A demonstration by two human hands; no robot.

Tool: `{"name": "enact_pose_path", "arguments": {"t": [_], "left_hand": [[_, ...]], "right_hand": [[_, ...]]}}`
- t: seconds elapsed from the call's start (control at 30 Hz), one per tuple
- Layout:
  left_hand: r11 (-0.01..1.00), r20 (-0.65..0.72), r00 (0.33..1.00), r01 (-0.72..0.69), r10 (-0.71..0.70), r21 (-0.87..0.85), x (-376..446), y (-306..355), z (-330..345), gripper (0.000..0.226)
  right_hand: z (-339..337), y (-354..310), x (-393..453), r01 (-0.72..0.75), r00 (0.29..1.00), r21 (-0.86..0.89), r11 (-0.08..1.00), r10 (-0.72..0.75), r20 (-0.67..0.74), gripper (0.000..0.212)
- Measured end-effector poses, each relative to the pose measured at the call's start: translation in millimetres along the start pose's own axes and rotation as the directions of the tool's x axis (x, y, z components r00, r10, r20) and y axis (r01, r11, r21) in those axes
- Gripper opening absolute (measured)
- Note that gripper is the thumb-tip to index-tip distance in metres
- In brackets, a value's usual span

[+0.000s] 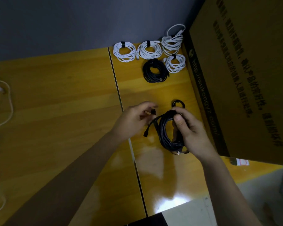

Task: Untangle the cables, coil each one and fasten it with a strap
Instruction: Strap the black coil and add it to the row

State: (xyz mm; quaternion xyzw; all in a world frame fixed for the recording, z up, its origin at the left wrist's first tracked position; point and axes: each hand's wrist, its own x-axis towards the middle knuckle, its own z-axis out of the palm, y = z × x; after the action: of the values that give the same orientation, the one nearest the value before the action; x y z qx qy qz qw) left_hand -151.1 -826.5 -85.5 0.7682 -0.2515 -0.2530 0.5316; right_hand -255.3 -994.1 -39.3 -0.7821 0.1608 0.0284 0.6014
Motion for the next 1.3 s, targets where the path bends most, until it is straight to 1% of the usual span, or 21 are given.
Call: {"name": "enact_pose_path", "arguments": {"t": [0.1, 0.17, 0.23, 0.3, 0.37, 0.43, 0.5, 0.53, 0.57, 0.63, 0.7, 0.8, 0.9, 0.97, 1.07, 1.1, 1.13, 1.2, 1.27, 1.3], "left_hand": [[0.989, 0.006, 0.998, 0.057, -0.057, -0.139, -3.3, 6.7, 0.2, 0.034], [0.967, 0.020, 0.992, 0.122, -0.121, -0.224, -3.8, 11.2, -1.1, 0.030], [0.933, 0.067, 0.978, 0.209, -0.198, -0.292, -5.1, 14.2, -2.9, 0.026], [0.901, 0.103, 0.962, 0.274, -0.254, -0.335, -7.1, 13.2, -3.4, 0.023], [0.859, 0.109, 0.945, 0.327, -0.310, -0.394, -8.7, 11.1, -2.4, 0.018], [0.766, 0.136, 0.921, 0.379, -0.364, -0.519, -10.5, 11.9, -2.1, 0.017], [0.666, 0.185, 0.913, 0.393, -0.363, -0.634, -13.8, 12.4, -3.0, 0.031], [0.635, 0.211, 0.915, 0.391, -0.343, -0.666, -16.0, 13.4, -3.3, 0.036], [0.621, 0.226, 0.919, 0.385, -0.321, -0.683, -18.5, 14.3, -3.6, 0.036], [0.630, 0.231, 0.922, 0.382, -0.311, -0.676, -23.0, 15.4, -4.1, 0.035], [0.634, 0.203, 0.913, 0.393, -0.354, -0.666, -25.7, 13.7, -2.3, 0.042], [0.596, 0.150, 0.908, 0.374, -0.391, -0.711, -27.8, 10.2, 1.4, 0.047], [0.588, 0.118, 0.900, 0.369, -0.420, -0.720, -29.3, 8.1, 3.4, 0.037], [0.612, 0.105, 0.897, 0.374, -0.429, -0.697, -29.8, 8.6, 3.7, 0.032], [0.660, 0.064, 0.896, 0.371, -0.440, -0.653, -30.2, 10.2, 3.5, 0.026], [0.673, 0.048, 0.894, 0.369, -0.445, -0.641, -30.4, 10.9, 3.4, 0.025], [0.688, 0.032, 0.895, 0.364, -0.444, -0.628, -30.5, 12.2, 3.3, 0.025], [0.716, 0.005, 0.897, 0.355, -0.442, -0.601, -30.7, 14.9, 3.4, 0.026], [0.731, -0.019, 0.897, 0.348, -0.442, -0.587, -32.2, 16.5, 3.8, 0.027], [0.747, -0.031, 0.901, 0.340, -0.433, -0.571, -33.5, 16.9, 4.1, 0.028]], "right_hand": [[5.0, -1.7, 7.9, -0.061, 0.995, -0.001, 0.998, 0.061, 0.081, 0.030], [8.0, -1.8, 10.3, -0.086, 0.987, 0.029, 0.996, 0.081, 0.141, 0.033], [11.5, 0.2, 9.4, -0.097, 0.982, 0.058, 0.994, 0.085, 0.171, 0.031], [15.5, 3.8, 6.4, -0.102, 0.984, 0.070, 0.992, 0.090, 0.156, 0.024], [20.6, 7.3, 3.5, -0.107, 0.987, 0.080, 0.991, 0.096, 0.128, 0.020], [26.5, 8.6, 1.6, -0.096, 0.992, 0.070, 0.993, 0.089, 0.089, 0.020], [31.4, 10.6, 0.0, -0.072, 0.997, 0.050, 0.996, 0.070, 0.041, 0.022], [33.5, 11.6, -0.7, -0.063, 0.998, 0.047, 0.997, 0.061, 0.031, 0.025], [35.3, 12.5, -1.5, -0.050, 0.998, 0.046, 0.998, 0.048, 0.028, 0.028], [38.8, 13.3, -2.7, -0.031, 0.999, 0.045, 0.998, 0.030, 0.019, 0.031], [41.9, 13.5, -3.1, -0.014, 1.000, 0.055, 0.998, 0.014, 0.003, 0.031], [45.5, 15.0, -2.6, 0.000, 1.000, 0.101, 0.995, -0.001, 0.019, 0.032], [48.2, 16.0, -3.8, 0.032, 0.999, 0.122, 0.992, -0.034, 0.014, 0.029], [49.1, 20.6, -5.0, 0.074, 0.997, 0.098, 0.992, -0.075, -0.002, 0.026], [49.2, 26.7, -6.7, 0.063, 0.997, 0.070, 0.996, -0.065, 0.032, 0.035], [49.5, 28.3, -7.1, 0.067, 0.997, 0.051, 0.996, -0.069, 0.033, 0.034], [50.5, 29.6, -7.7, 0.092, 0.996, 0.021, 0.995, -0.093, 0.008, 0.030], [53.9, 29.3, -7.8, 0.159, 0.981, -0.049, 0.986, -0.163, -0.102, 0.019], [53.9, 28.4, -5.2, 0.188, 0.952, -0.150, 0.971, -0.218, -0.217, 0.008], [52.1, 28.1, -3.7, 0.205, 0.937, -0.213, 0.955, -0.255, -0.239, 0.005]]}}
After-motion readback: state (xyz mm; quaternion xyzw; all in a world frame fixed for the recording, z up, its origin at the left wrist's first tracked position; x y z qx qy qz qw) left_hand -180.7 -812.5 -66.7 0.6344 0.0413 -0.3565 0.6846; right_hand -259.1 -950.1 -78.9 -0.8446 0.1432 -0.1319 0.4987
